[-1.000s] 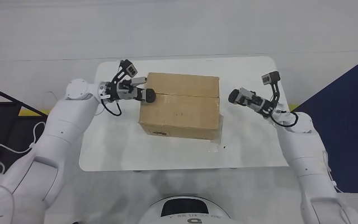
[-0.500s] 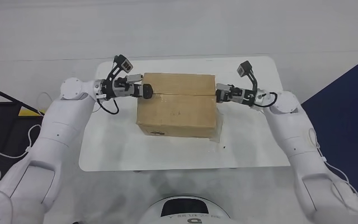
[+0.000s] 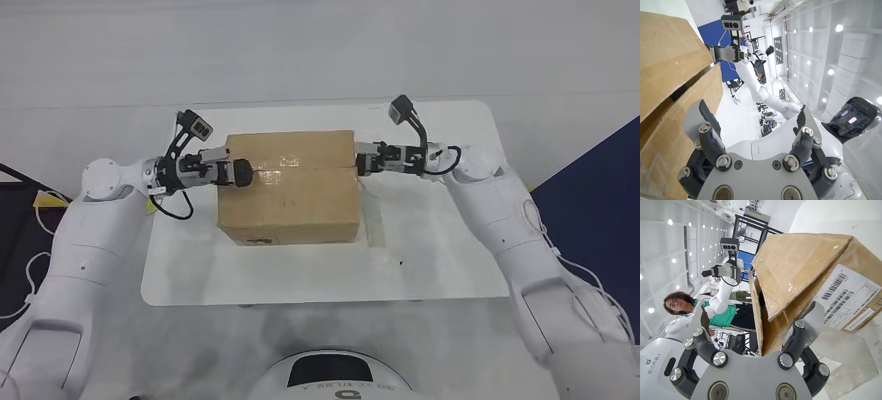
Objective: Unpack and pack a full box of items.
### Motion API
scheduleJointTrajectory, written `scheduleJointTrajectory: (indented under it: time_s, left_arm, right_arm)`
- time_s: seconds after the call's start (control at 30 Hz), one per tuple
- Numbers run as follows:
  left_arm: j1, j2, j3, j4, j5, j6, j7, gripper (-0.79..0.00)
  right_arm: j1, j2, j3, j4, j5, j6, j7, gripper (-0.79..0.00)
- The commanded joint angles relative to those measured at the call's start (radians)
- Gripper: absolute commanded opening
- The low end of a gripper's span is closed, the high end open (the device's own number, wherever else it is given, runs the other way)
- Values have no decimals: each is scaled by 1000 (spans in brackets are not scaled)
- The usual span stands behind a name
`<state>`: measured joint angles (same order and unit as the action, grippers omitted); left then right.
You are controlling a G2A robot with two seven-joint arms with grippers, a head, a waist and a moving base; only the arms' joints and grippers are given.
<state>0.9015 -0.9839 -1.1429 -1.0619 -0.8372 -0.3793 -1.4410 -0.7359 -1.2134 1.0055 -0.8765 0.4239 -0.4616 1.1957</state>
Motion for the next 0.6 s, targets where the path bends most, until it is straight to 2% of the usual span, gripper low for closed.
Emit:
scheduleJointTrajectory:
  time_s: [0.0, 0.2, 0.4, 0.57]
  left_arm:
    - [-18, -9, 17, 48, 17, -19, 19, 0]
    - [-108, -41, 81, 185, 61, -41, 41, 0]
    - [-150, -73, 127, 299, 53, -43, 48, 0]
    - [-177, -104, 159, 379, 0, -10, 10, 0]
  right_arm:
    - [-9, 3, 16, 14, 18, -37, -2, 0]
    - [-70, 29, 85, 3, 11, -128, -28, 0]
    - [-86, 36, 101, -7, 9, -136, -29, 0]
    - [-86, 36, 101, -7, 9, -136, -29, 0]
